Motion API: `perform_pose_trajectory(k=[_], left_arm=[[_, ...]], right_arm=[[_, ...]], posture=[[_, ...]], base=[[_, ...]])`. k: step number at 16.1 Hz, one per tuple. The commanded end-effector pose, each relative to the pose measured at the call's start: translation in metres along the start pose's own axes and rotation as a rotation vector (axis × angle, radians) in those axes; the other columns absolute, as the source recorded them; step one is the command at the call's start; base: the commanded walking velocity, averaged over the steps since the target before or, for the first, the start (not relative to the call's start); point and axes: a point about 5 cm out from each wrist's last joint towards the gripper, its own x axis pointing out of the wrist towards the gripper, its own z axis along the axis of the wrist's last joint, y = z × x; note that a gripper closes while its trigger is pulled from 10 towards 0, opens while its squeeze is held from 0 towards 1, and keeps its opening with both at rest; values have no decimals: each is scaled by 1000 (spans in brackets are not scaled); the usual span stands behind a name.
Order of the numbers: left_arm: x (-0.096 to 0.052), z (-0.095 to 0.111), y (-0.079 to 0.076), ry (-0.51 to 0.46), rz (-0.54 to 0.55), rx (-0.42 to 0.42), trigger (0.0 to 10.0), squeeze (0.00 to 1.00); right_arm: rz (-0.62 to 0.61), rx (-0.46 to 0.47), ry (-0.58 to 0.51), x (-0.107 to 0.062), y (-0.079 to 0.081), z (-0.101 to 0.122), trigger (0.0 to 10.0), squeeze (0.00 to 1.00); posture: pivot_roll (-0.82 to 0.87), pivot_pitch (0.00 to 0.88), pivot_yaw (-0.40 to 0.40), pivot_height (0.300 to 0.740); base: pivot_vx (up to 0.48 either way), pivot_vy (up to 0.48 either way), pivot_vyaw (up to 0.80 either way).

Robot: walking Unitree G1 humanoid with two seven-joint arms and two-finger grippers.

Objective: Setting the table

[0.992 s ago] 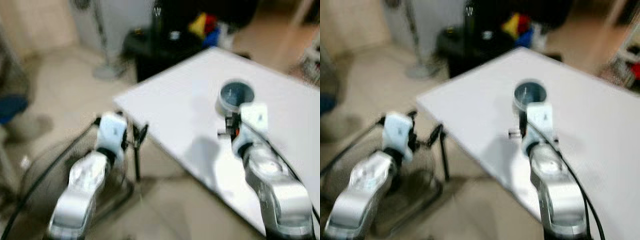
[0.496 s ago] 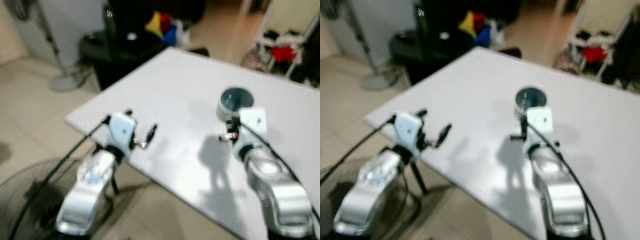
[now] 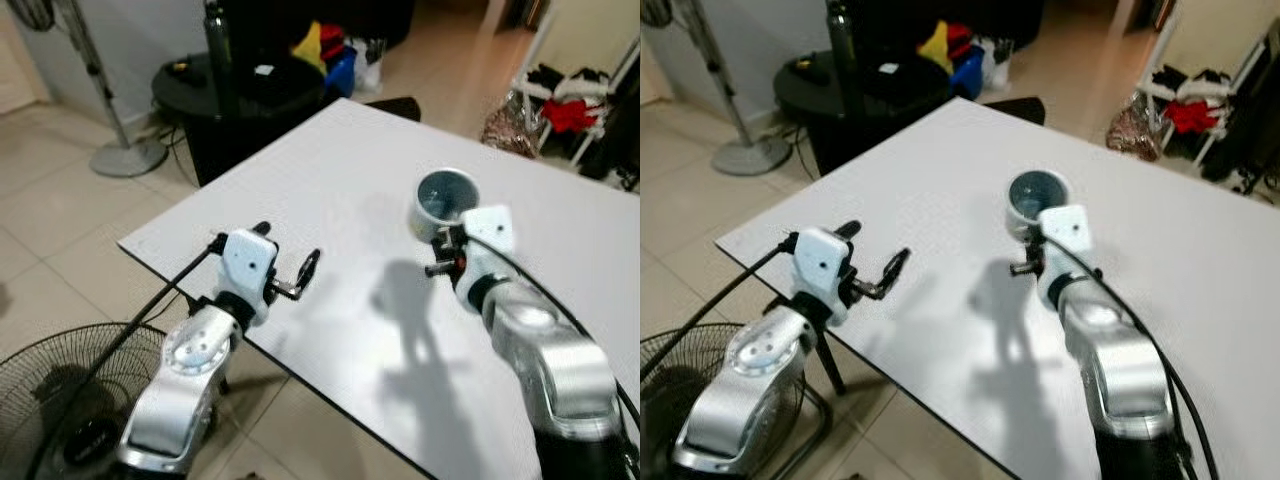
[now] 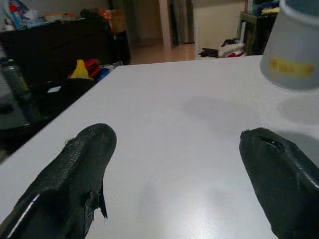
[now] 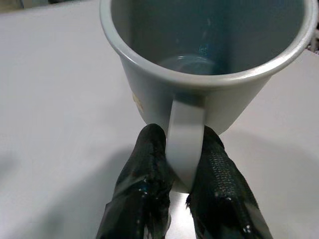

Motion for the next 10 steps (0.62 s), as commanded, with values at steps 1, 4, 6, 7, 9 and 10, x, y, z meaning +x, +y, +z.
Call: perform_pose_trajectory(k=[1,4,6,7,9,10], left_arm=[[-2,3,2,-11,-8,13,10000,0],[1,6,-4,-12,-83,27,10000,0],[6,12,-12,-23,-219,51,10000,0],[7,13,-13,-23,-238,55,10000,0],[8,16,-14,-27,-314,63,10000,0],[8,17,-15,-29,-328,55,10000,0]], right_arm=[[8,27,-12,6,0,5,10000,0],[59,55,4,24,-1,8,10000,0],[66,50,35,57,-10,13,10000,0],[62,41,42,62,-11,14,10000,0],[83,22,97,86,-17,16,10000,0],[84,28,109,90,-19,15,10000,0]], posture=[[91,0,-16,740],[86,0,4,740],[86,0,27,740],[86,0,27,740],[90,0,35,740],[93,0,33,740]], base=[[0,0,0],[0,0,0],[0,0,0],[0,0,0],[0,0,0],[0,0,0]])
